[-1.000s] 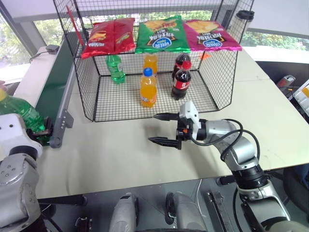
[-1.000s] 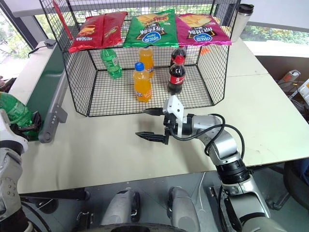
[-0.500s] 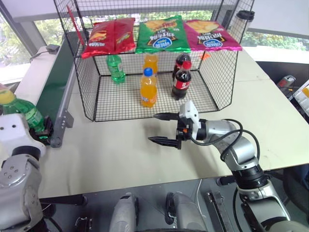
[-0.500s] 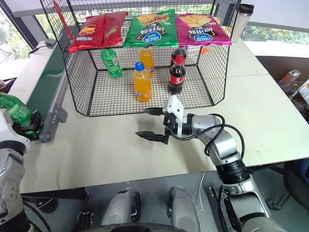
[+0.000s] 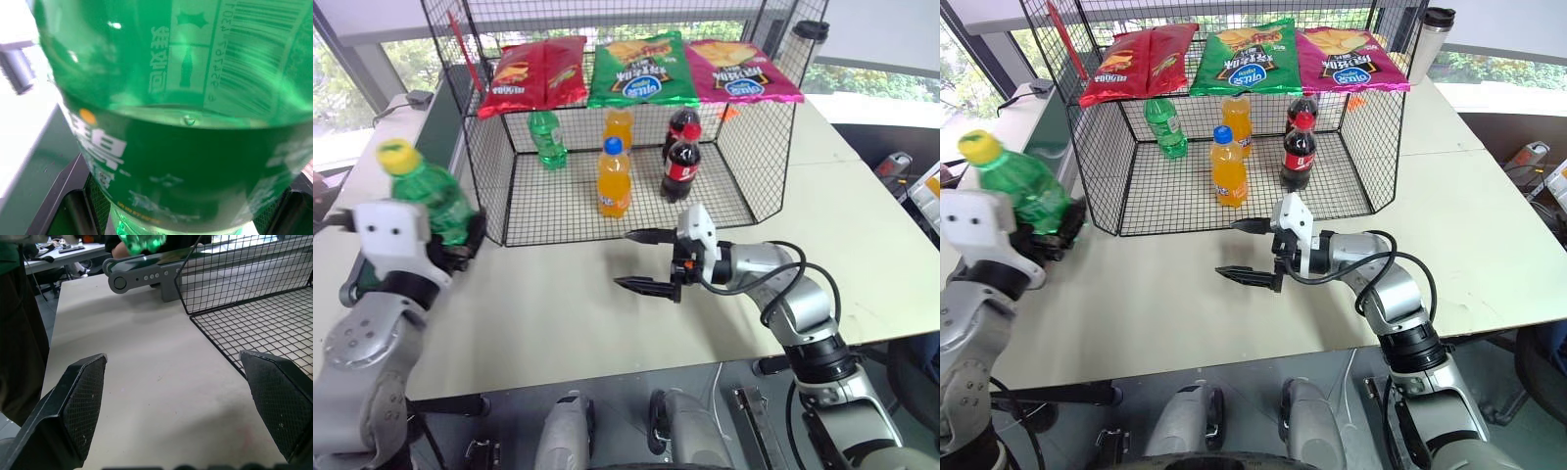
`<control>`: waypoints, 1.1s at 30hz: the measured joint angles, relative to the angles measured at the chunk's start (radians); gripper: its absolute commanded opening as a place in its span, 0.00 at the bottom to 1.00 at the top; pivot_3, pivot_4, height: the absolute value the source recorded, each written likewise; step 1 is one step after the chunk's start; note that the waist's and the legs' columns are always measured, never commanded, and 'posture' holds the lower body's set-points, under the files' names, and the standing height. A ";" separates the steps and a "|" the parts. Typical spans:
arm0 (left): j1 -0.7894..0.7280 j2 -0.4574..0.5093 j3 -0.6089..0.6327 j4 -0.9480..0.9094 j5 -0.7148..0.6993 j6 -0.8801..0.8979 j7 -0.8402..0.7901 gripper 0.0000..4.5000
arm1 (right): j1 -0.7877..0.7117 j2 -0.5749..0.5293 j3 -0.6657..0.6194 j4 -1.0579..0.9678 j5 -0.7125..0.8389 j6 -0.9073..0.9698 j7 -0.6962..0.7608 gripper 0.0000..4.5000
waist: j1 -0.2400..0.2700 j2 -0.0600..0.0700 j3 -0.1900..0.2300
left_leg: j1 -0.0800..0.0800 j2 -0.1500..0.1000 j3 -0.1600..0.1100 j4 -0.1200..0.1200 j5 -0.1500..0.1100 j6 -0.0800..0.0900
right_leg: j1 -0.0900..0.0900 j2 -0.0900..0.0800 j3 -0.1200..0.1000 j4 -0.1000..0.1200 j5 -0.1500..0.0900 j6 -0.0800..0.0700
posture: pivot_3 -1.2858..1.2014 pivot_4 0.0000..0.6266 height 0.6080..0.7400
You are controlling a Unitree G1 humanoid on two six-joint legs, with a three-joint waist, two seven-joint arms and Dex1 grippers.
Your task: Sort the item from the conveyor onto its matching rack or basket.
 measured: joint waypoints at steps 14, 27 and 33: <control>-0.253 -0.150 -0.345 0.376 0.201 -0.173 0.085 0.65 | 0.019 -0.007 0.000 0.076 -0.078 -0.074 -0.066 1.00 | 0.001 0.000 0.000 | 0.000 0.000 0.000 0.000 0.000 0.000 | 0.000 0.001 0.000 0.000 0.000 0.000 | 0.52 0.24 1.00; -0.377 -0.258 -0.401 0.749 0.339 -0.373 0.139 0.65 | -0.020 0.029 0.009 0.235 -0.220 -0.179 -0.180 1.00 | 0.000 0.000 0.000 | 0.000 0.000 0.001 0.000 0.000 0.000 | -0.001 0.001 0.000 0.000 0.000 0.001 | 0.52 0.24 1.00; -0.458 -0.278 -0.392 0.930 0.372 -0.439 0.175 0.65 | -0.024 0.035 0.009 0.227 -0.223 -0.157 -0.185 1.00 | 0.001 0.000 0.000 | 0.000 0.000 0.001 0.000 0.000 0.000 | 0.000 0.000 0.000 0.000 0.001 0.001 | 0.52 0.24 1.00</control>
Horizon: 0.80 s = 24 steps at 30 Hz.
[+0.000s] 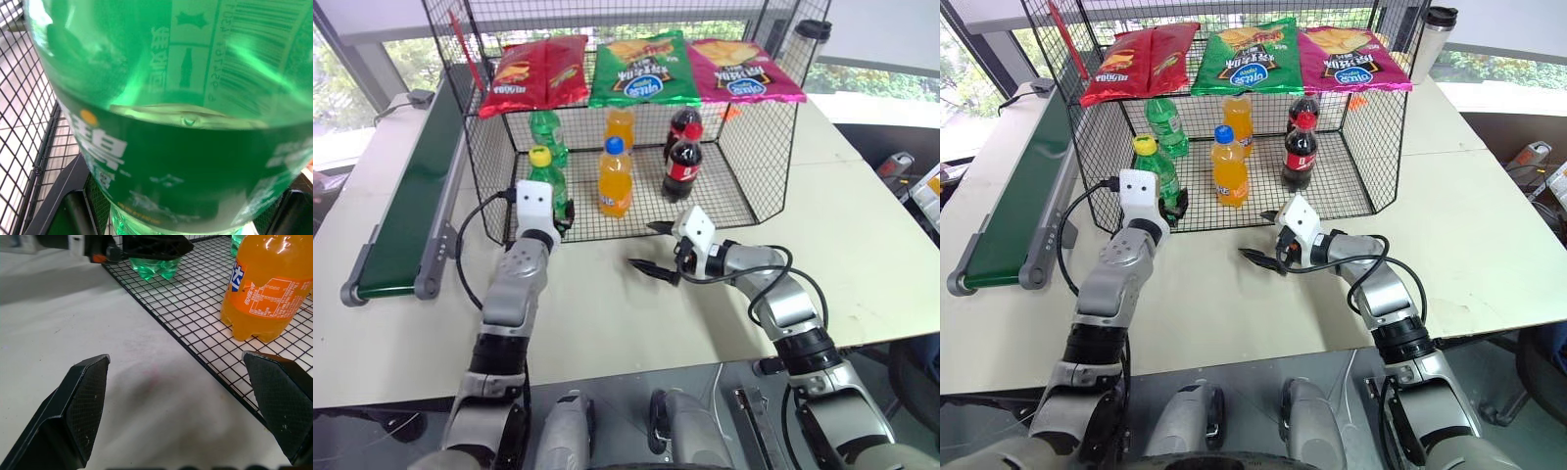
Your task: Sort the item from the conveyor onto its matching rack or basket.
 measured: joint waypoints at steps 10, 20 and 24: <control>-0.026 -0.021 0.021 0.109 0.000 -0.096 -0.003 0.98 | 0.000 -0.001 -0.001 -0.031 0.006 0.037 0.001 1.00 | -0.001 0.000 0.000 | 0.000 0.000 0.000 0.000 0.000 0.000 | 0.000 0.000 0.000 0.000 0.000 0.000 | 0.52 0.24 1.00; 0.072 0.012 0.016 -0.150 -0.004 0.003 -0.064 0.98 | 0.000 0.001 -0.001 -0.053 0.012 0.051 0.019 1.00 | -0.003 0.000 0.000 | 0.001 0.000 0.000 0.000 0.000 0.000 | 0.000 0.000 0.000 0.001 0.000 0.000 | 0.52 0.24 1.00; 0.171 0.032 0.027 -0.313 -0.024 0.085 -0.086 0.98 | 0.000 0.001 -0.001 -0.054 0.017 0.051 0.023 1.00 | -0.002 0.000 0.000 | 0.001 0.000 0.000 0.000 0.000 0.000 | 0.000 0.000 0.000 0.001 0.000 0.000 | 0.52 0.24 1.00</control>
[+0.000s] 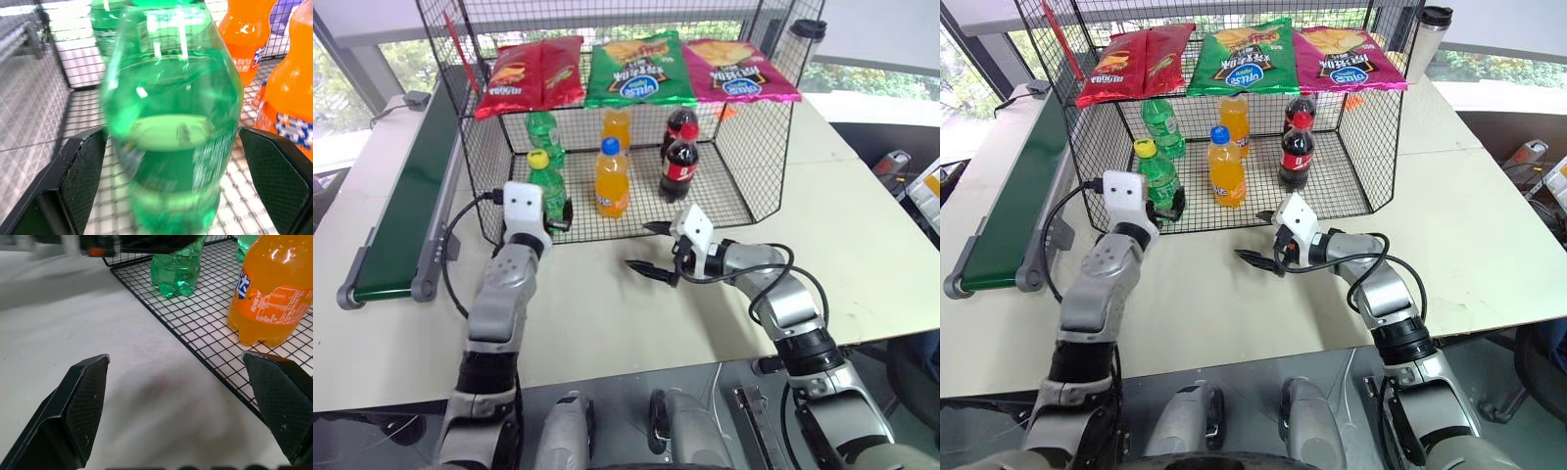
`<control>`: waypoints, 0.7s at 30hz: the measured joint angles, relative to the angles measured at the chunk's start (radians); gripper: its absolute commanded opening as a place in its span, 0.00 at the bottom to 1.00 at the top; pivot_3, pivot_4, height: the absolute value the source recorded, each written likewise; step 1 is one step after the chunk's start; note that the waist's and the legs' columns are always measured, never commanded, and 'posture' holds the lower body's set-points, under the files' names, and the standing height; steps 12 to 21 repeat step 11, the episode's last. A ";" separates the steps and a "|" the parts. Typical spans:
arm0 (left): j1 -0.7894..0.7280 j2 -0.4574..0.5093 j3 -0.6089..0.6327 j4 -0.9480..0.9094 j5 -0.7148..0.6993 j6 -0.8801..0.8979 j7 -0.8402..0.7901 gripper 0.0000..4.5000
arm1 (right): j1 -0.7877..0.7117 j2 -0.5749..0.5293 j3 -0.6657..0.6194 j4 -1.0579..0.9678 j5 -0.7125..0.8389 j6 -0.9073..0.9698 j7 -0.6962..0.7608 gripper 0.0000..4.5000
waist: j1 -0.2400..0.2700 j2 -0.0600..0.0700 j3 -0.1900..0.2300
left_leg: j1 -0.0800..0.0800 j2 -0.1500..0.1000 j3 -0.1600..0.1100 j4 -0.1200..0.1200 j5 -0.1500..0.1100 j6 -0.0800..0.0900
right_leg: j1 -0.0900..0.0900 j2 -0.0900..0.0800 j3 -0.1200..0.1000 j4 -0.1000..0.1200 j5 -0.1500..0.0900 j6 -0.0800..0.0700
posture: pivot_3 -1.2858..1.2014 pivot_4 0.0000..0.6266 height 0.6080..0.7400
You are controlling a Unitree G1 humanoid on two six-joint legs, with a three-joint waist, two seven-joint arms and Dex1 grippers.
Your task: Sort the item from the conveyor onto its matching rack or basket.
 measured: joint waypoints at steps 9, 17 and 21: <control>0.207 0.017 0.030 -0.293 -0.042 0.171 -0.015 0.98 | 0.000 0.002 0.000 0.000 0.003 0.000 0.007 1.00 | 0.001 0.000 0.000 | 0.000 0.000 0.000 0.000 0.000 0.000 | 0.000 0.000 0.000 0.000 0.000 0.000 | 0.52 0.24 1.00; 0.238 0.020 0.029 -0.333 -0.049 0.193 -0.025 0.98 | 0.000 0.002 0.000 0.000 0.003 0.000 0.007 1.00 | 0.001 0.000 0.000 | 0.000 0.000 -0.001 0.000 0.000 0.000 | 0.000 0.000 0.000 0.000 0.000 0.000 | 0.52 0.24 1.00; 0.238 0.020 0.029 -0.333 -0.049 0.193 -0.025 0.98 | 0.000 0.002 0.000 0.000 0.003 0.000 0.007 1.00 | 0.001 0.000 0.000 | 0.000 0.000 -0.001 0.000 0.000 0.000 | 0.000 0.000 0.000 0.000 0.000 0.000 | 0.52 0.24 1.00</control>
